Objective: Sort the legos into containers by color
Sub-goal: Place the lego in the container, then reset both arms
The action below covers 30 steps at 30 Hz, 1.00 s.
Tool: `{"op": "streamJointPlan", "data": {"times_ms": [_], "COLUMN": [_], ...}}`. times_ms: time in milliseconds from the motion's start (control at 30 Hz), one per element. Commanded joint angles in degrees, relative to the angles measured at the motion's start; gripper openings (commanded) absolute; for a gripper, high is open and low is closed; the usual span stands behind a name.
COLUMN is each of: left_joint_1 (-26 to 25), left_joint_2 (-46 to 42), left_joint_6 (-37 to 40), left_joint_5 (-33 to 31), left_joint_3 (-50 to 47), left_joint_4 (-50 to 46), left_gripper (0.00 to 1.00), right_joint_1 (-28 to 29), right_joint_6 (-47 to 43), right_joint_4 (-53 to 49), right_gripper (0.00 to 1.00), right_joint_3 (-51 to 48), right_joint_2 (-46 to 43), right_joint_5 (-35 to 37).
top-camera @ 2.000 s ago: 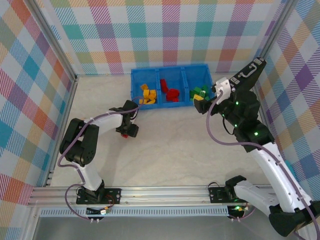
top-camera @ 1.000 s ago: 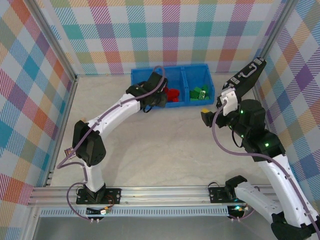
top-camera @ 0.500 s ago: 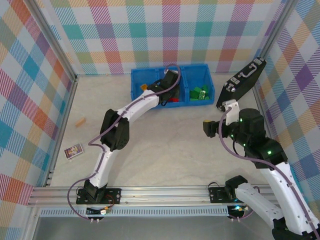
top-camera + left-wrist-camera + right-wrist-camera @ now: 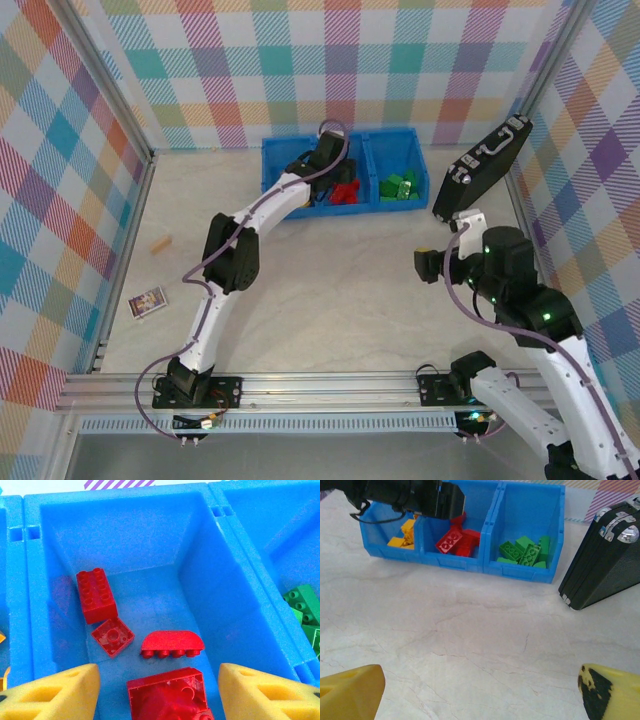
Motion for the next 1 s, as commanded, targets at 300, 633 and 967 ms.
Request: {"op": "streamJointPlan", "data": {"times_ms": [300, 633, 967], "left_joint_1": [5.0, 8.8, 16.1], "left_joint_2": [-50.3, -93.3, -94.5], "left_joint_6": [15.1, 20.0, 16.5], "left_joint_5": [2.6, -10.5, -23.1], "left_joint_3": [-41.2, -87.4, -121.0], "left_joint_4": [16.5, 25.0, 60.5], "left_gripper": [0.75, 0.96, 1.0], "right_joint_1": [-0.2, -0.8, -1.0], "right_joint_6": [-2.8, -3.2, 0.3], "right_joint_4": [29.0, 36.7, 33.9], "right_gripper": [0.99, 0.99, 0.99], "right_joint_3": [-14.7, -21.2, -22.6], "right_joint_2": [4.4, 4.1, 3.4], "right_joint_5": [5.0, 12.6, 10.7]}}
